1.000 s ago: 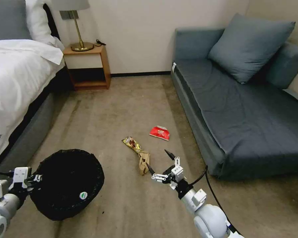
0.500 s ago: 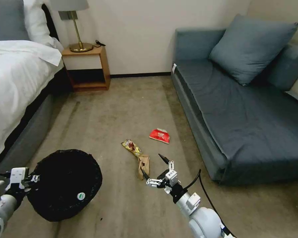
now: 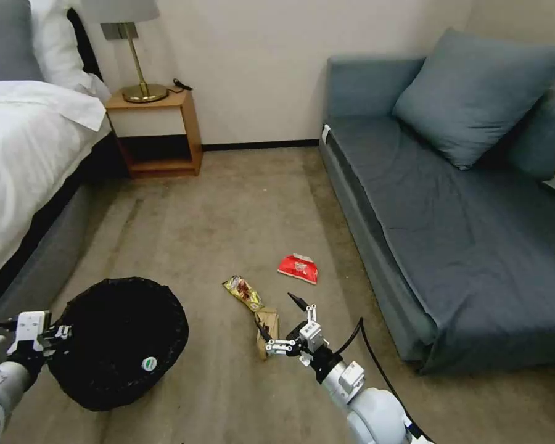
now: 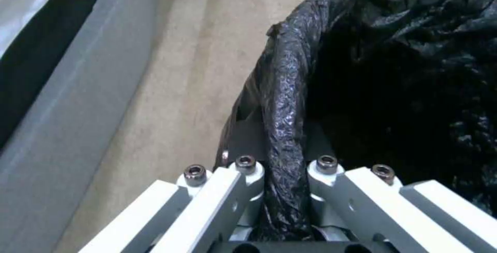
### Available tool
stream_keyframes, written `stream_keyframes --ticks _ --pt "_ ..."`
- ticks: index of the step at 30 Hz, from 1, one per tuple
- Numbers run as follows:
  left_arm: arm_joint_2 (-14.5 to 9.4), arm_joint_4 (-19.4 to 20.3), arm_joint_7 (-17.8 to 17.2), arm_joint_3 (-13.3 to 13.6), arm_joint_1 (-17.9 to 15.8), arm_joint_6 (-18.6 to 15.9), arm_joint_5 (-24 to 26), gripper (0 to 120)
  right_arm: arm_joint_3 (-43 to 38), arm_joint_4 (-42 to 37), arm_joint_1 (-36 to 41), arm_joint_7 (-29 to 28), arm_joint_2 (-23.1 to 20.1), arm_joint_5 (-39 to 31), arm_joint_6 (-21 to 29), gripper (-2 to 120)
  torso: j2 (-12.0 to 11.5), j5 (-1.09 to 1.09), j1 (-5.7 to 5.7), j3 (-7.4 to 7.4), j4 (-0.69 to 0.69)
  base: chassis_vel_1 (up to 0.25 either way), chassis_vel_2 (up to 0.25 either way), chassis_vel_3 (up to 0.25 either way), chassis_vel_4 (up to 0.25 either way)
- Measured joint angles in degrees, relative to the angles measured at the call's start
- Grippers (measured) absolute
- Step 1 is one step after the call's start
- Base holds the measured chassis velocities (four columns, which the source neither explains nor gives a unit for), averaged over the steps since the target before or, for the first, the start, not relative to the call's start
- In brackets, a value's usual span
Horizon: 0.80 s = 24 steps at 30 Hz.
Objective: Pick up the trash bin, then pick up the garbage on the floor and place it into the trash bin.
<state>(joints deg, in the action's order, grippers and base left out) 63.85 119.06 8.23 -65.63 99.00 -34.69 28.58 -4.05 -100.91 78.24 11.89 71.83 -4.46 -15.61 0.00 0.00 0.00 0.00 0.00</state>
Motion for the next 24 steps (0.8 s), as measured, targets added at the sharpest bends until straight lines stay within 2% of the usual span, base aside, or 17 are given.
stream_keyframes --ticks 10,12,14,18,20,21,23,24 --pt "0.37 0.0 0.07 -0.55 0.51 0.02 0.0 6 2.05 0.86 -0.35 -0.9 -0.47 1.19 1.48 100 0.0 0.0 0.0 0.0 0.0 -0.108 0.11 0.108 -0.11" --pt "0.49 0.03 0.08 -0.63 0.58 0.05 0.0 6 5.24 -0.16 -0.38 -5.63 -1.39 2.57 9.02 100 0.0 0.0 0.0 0.0 0.0 -0.098 0.093 0.099 -0.106" --pt "0.5 0.07 0.08 -0.64 0.58 0.05 0.0 6 6.08 -0.55 -0.5 -6.47 -1.68 2.56 10.96 100 0.0 0.0 0.0 0.0 0.0 -0.094 0.095 0.095 -0.106" --pt "0.63 0.1 0.11 -0.85 0.87 0.05 0.01 6 11.41 -1.8 -2.49 -11.14 -2.42 -0.39 23.07 100 -0.01 0.0 0.0 0.0 -0.01 -0.064 0.053 0.054 -0.067" --pt "0.63 0.1 0.11 -0.85 0.87 0.05 0.01 6 11.41 -1.8 -2.49 -11.14 -2.42 -0.39 23.07 100 -0.01 0.0 0.0 0.0 -0.01 -0.052 0.017 0.028 -0.039" --pt "0.81 0.06 0.1 -1.06 1.24 0.05 0.0 6 14.28 -2.46 -5.14 -15.13 -1.59 -5.83 33.95 100 0.0 0.01 0.0 0.0 0.01 0.0 0.0 0.0 0.0" --pt "0.91 0.05 0.1 -1.2 1.43 0.06 -0.02 6 15.68 -2.0 -7.12 -17.87 -0.58 -9.46 39.88 100 0.0 0.0 0.0 0.0 0.01 0.0 0.0 0.0 0.0" --pt "0.91 0.05 0.1 -1.2 1.43 0.06 -0.02 6 15.68 -2.0 -7.12 -17.87 -0.58 -9.46 39.88 100 0.0 0.0 0.0 0.0 0.01 0.0 0.0 0.0 0.0"
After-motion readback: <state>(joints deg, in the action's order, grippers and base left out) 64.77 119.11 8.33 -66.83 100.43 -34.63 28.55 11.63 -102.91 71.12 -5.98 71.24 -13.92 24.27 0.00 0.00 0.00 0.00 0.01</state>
